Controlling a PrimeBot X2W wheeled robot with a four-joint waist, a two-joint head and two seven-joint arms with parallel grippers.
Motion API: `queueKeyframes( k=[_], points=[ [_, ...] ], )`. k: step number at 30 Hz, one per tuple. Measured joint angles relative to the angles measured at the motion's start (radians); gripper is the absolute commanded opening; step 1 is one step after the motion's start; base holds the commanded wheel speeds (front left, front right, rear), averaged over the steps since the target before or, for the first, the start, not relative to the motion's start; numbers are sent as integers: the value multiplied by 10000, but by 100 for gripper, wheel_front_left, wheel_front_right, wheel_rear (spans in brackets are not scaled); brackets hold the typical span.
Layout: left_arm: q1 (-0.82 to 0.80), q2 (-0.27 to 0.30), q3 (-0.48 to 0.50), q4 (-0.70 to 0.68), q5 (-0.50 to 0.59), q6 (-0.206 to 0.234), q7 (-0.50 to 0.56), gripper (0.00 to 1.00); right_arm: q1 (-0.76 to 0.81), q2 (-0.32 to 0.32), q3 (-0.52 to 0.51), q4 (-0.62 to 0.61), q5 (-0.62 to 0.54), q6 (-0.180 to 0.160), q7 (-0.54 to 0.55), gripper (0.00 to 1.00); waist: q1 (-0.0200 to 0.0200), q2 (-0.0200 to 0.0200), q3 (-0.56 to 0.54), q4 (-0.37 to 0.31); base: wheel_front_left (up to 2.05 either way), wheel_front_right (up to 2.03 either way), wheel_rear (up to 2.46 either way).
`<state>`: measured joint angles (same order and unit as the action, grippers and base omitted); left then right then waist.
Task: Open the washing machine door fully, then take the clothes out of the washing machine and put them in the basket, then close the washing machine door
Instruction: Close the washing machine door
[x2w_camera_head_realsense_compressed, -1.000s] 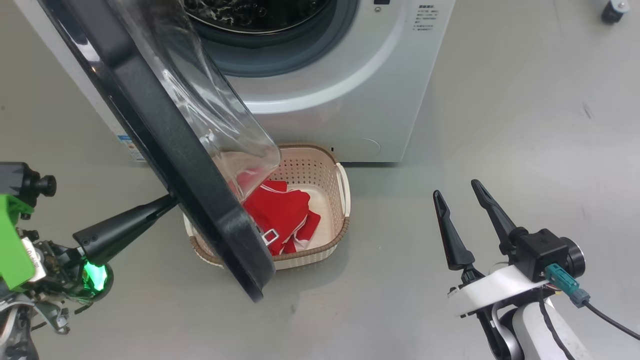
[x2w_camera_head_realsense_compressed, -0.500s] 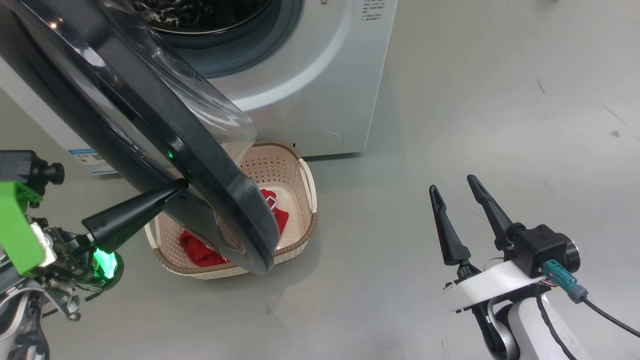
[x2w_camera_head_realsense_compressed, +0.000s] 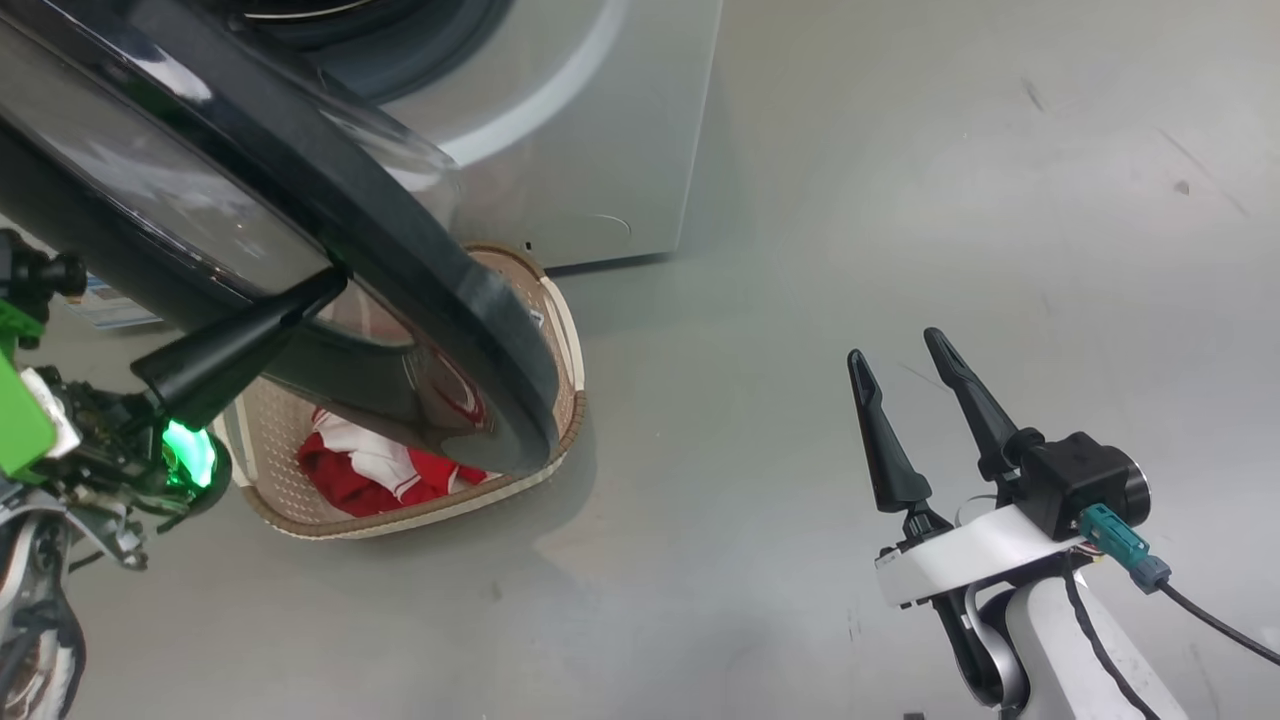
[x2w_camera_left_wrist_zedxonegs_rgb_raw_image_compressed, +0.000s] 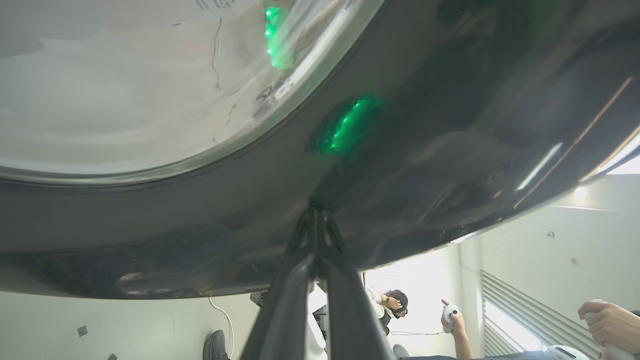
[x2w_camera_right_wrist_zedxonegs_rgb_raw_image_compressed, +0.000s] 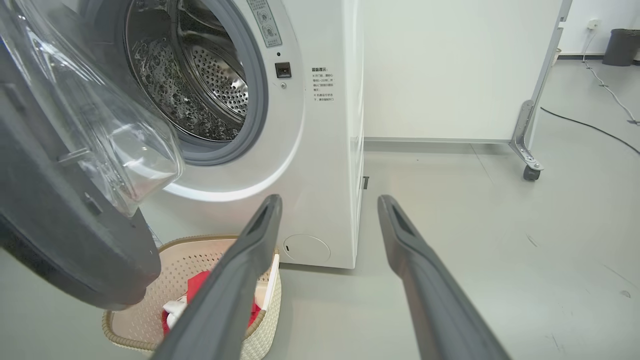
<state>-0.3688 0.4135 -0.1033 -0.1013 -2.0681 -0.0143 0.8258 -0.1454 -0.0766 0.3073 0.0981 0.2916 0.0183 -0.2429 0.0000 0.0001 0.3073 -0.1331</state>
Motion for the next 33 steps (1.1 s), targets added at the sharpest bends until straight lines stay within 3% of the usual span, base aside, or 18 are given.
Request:
queueKeyframes(
  k=[22, 33],
  points=[
    [-2536, -123, 213, 644, 387, 790, -704, 0, -811, 153, 240, -6, 150, 117, -48, 100, 0, 0, 1500, -1100, 0, 0, 0],
    [-3903, -63, 477, 1338, 562, 899, -1258, 0, -1277, 201, 222, -105, 238, 157, -50, 100, 0, 0, 2165, -1640, 0, 0, 0]
  ],
)
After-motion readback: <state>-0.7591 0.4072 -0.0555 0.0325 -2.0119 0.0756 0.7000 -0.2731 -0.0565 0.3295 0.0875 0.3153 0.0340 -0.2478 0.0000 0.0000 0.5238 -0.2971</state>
